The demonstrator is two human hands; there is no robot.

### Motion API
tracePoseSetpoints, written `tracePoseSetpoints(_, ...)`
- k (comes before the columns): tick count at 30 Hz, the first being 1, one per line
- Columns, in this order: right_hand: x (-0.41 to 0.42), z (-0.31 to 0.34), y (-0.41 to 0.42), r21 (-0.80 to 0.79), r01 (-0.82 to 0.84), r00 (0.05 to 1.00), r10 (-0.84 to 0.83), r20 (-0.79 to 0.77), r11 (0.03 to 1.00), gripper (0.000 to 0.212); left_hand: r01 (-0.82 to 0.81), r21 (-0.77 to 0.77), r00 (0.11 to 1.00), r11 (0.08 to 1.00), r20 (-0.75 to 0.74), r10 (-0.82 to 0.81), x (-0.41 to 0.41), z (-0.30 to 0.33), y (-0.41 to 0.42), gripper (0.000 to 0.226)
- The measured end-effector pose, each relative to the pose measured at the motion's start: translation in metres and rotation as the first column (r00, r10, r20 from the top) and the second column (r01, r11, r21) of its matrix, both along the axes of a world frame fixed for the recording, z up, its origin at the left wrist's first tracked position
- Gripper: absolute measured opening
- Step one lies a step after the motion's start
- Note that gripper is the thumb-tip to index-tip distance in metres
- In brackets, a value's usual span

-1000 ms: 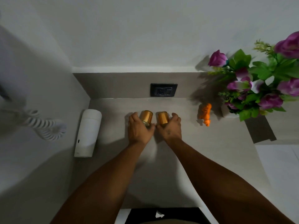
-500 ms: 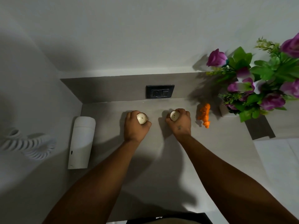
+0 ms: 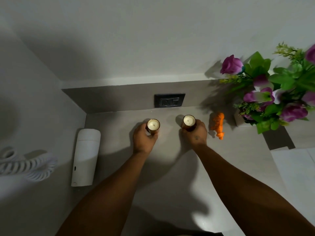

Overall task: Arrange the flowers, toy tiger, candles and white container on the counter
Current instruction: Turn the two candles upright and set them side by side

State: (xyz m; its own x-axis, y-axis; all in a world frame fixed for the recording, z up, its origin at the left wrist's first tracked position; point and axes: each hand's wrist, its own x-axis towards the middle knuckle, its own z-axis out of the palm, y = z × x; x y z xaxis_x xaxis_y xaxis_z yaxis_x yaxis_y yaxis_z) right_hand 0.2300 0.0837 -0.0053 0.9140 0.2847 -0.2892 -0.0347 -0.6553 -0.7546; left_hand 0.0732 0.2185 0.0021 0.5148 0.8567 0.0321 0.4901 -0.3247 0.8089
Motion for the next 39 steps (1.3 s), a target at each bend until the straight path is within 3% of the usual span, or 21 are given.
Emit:
tracePoseSetpoints(15,0.014,-0.003,0.003,-0.117,-0.114,0.993,0.115,0.005,0.987,0.059,-0.036,0.009,0.998,0.999,-0.059,0.036,0.016,-0.004,0.008,0.056)
tracePoseSetpoints(25,0.02,-0.002,0.007,-0.193,-0.13,0.991,0.135,0.013,0.973,0.057,-0.05,0.005,0.987,0.999,-0.155,0.05,0.02,-0.008,0.015,0.045)
tracePoseSetpoints(34,0.022,-0.006,0.006,-0.179,-0.152,0.988,0.156,0.009,0.972,0.056,-0.042,-0.026,0.98,0.999,-0.197,0.036,0.02,-0.013,0.019,0.043)
tracePoseSetpoints(39,0.003,-0.009,-0.002,-0.157,-0.114,0.993,0.119,0.021,0.981,0.078,-0.009,-0.045,0.985,0.999,-0.174,0.001,0.013,-0.01,0.016,0.061)
